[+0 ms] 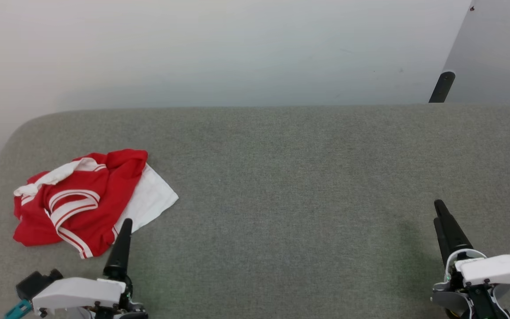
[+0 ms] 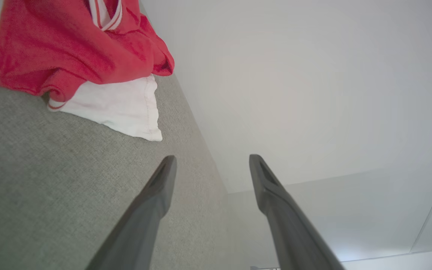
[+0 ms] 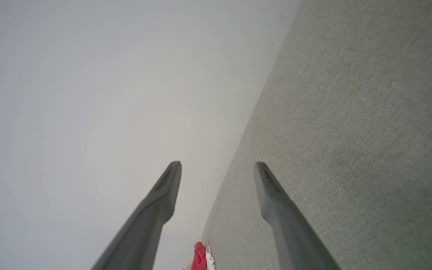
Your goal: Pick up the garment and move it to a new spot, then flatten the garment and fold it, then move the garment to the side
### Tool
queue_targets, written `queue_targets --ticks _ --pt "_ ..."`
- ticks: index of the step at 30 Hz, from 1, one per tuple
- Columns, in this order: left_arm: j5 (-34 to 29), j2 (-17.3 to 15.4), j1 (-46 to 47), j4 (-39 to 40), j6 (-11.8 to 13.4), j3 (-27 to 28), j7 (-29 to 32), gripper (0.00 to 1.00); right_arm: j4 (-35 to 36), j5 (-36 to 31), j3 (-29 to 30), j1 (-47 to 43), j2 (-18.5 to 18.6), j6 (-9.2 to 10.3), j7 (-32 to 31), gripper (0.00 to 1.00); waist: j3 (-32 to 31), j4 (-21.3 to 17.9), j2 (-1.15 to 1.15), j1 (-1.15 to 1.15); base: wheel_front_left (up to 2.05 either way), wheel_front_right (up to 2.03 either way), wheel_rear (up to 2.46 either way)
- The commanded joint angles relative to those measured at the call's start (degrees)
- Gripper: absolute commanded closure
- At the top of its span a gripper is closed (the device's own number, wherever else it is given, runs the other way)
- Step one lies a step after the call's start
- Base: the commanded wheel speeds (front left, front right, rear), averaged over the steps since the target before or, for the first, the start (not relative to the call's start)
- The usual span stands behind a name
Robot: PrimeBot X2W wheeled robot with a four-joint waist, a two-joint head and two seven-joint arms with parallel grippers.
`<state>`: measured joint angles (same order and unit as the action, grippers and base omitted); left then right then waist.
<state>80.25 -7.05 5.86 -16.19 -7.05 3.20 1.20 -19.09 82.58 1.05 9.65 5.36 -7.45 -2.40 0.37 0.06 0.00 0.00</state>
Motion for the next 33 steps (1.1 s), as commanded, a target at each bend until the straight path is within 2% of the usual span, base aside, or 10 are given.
queue_targets --ticks 1,16,33 --pt "-2.43 -1.01 1.64 0.68 0.32 -0.49 -0.61 0.00 0.40 -1.89 -1.02 2.45 0.87 -0.02 0.62 0.00 0.03 0.02 0.00 0.00 0.00 0.00 0.00" --pt "-21.12 -3.59 1.43 2.41 2.50 -2.13 -4.04 0.00 -2.20 -16.98 -6.85 6.65 3.65 -0.03 4.03 0.00 0.32 0.16 0.00 0.00 0.00 0.00 0.00" --pt "-37.49 -5.70 1.77 2.97 2.57 -2.61 -7.24 0.00 -4.72 -34.73 -8.15 9.81 4.84 -0.03 6.24 0.00 0.47 0.04 0.00 0.00 0.00 0.00 0.00"
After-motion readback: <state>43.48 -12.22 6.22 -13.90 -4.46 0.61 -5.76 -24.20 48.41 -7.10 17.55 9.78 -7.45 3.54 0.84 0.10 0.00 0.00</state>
